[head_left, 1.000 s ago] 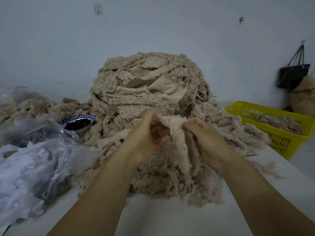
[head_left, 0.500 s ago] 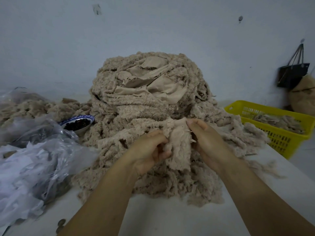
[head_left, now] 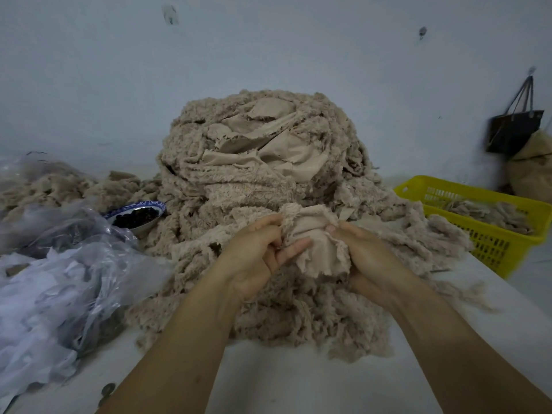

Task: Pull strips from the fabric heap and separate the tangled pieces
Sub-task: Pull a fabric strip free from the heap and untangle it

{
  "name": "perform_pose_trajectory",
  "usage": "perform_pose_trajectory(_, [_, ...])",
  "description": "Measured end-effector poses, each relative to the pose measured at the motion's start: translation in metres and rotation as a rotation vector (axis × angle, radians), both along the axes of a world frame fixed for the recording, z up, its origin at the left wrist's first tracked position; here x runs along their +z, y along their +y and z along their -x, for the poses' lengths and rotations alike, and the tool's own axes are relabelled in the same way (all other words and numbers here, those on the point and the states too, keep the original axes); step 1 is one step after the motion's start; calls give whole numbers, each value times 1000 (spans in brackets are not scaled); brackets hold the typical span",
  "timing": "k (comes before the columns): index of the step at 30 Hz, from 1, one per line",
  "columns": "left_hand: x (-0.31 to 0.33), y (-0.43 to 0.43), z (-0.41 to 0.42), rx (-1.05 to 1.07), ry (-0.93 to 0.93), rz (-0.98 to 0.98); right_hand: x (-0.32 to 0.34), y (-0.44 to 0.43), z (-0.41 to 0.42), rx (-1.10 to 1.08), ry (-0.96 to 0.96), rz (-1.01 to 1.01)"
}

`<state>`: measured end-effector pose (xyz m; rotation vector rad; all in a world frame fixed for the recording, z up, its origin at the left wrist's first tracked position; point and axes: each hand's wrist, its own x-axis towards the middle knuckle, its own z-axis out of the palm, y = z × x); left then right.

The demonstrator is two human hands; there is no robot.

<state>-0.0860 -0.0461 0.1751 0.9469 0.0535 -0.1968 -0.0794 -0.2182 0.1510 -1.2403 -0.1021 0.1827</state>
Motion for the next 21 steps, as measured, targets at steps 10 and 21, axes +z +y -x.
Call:
perform_pose_trajectory(10, [-18, -6, -5, -127, -206, -440, -6, -5, -6, 74, 24, 92])
perform_pose_trajectory(21, [-43, 25, -19, 292, -246, -1067, -12, -64, -46, -322, -3, -326])
